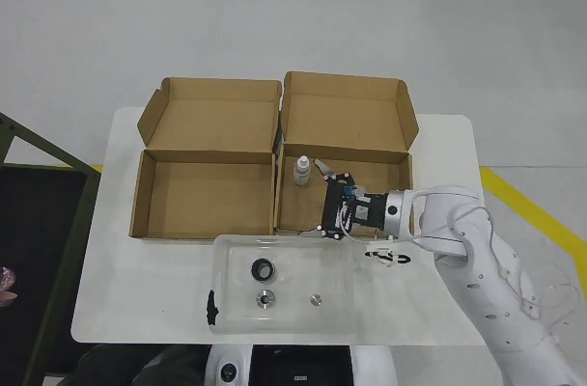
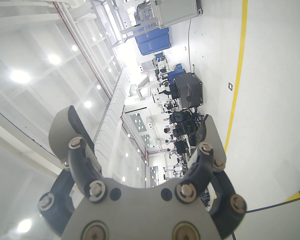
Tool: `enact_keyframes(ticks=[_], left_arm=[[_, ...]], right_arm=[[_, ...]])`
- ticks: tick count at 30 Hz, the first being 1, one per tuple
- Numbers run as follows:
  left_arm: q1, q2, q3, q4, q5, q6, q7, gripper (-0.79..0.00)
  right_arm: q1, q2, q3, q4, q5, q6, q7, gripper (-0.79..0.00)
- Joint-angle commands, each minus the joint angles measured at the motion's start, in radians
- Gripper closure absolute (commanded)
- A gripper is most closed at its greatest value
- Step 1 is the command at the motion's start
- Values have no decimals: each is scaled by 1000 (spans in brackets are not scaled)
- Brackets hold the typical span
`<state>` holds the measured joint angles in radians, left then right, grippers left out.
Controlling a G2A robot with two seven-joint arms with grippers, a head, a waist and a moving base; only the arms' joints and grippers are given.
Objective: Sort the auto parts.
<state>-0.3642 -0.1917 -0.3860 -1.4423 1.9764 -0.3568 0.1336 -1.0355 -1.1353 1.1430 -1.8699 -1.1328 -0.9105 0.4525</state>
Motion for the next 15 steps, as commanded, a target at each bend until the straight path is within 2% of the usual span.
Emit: enact_keyframes(ticks=[1, 15], left_arm=[[0, 0, 0, 0, 0, 0, 0, -785], [0, 0, 0, 0, 0, 0, 0, -785]], right_arm=[[-32, 7, 13, -40, 1, -11, 23, -785], [-246, 46, 33, -206, -44, -57, 121, -785]])
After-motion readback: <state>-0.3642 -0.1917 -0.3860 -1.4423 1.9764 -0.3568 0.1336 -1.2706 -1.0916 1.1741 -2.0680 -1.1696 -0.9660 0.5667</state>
